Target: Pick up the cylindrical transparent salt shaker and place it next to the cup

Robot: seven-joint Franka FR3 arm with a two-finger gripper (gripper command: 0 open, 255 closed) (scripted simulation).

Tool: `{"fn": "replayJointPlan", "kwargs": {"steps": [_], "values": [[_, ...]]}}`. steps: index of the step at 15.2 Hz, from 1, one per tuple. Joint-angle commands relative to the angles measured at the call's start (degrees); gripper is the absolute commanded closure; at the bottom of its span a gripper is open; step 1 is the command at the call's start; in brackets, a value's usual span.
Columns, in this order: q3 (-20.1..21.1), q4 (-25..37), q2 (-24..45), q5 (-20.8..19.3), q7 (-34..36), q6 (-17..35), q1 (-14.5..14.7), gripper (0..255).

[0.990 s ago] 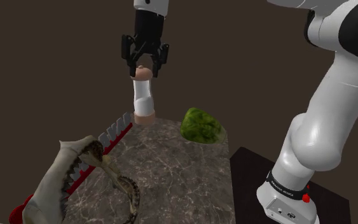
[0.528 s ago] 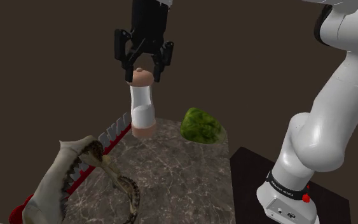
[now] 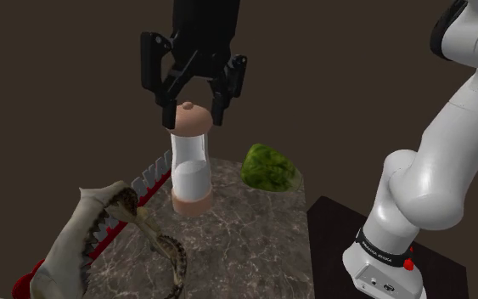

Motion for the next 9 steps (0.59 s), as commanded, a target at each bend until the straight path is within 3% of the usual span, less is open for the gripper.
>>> {"fn": "replayJointPlan", "kwargs": {"steps": [1,9], "values": [[1.7,0.1,-0.2,0.0,2.9,0.2,1.1,255],[9.9,5.4,3.4,-2.7,15.7,-0.5,5.3,255]]}}
